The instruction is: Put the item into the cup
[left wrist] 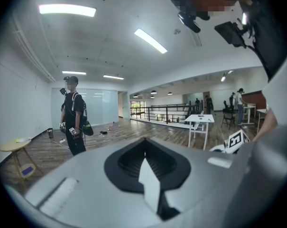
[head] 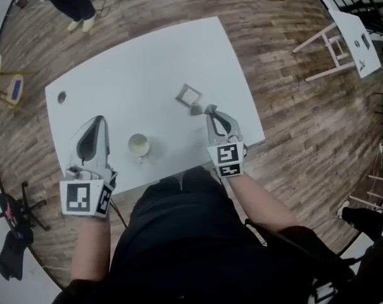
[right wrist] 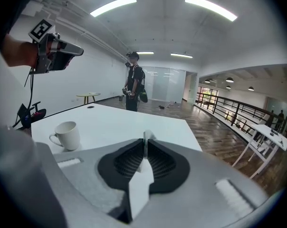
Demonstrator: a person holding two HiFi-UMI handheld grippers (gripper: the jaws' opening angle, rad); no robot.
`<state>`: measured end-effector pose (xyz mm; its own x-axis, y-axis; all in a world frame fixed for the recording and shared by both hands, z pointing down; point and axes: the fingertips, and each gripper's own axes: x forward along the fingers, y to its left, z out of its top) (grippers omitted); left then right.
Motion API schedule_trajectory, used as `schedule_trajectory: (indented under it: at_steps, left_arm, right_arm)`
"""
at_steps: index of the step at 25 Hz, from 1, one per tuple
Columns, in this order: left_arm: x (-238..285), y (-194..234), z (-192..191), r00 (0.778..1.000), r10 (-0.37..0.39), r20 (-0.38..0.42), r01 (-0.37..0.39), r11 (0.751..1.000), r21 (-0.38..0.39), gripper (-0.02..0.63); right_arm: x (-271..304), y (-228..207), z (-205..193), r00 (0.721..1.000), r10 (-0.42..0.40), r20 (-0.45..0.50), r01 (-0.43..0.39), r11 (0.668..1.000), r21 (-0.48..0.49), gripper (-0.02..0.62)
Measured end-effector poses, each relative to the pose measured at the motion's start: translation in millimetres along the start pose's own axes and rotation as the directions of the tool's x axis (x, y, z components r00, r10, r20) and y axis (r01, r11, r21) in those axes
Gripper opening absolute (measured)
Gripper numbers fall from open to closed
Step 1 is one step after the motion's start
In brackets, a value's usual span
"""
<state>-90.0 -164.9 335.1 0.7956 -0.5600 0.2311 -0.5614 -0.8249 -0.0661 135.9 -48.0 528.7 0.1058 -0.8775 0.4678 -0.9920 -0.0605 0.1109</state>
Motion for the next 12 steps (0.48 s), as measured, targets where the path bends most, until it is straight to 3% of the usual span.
schedule_trajectory:
  at_steps: [12]
  left_arm:
    - [15, -10, 9, 0.999, -0.041, 0.03, 0.041, 0.999, -0.006, -0.005]
  right_arm:
    - [-18, -24, 26, 0.998, -0.048, 0.035, 0.049, 0.998, -0.027, 0.032]
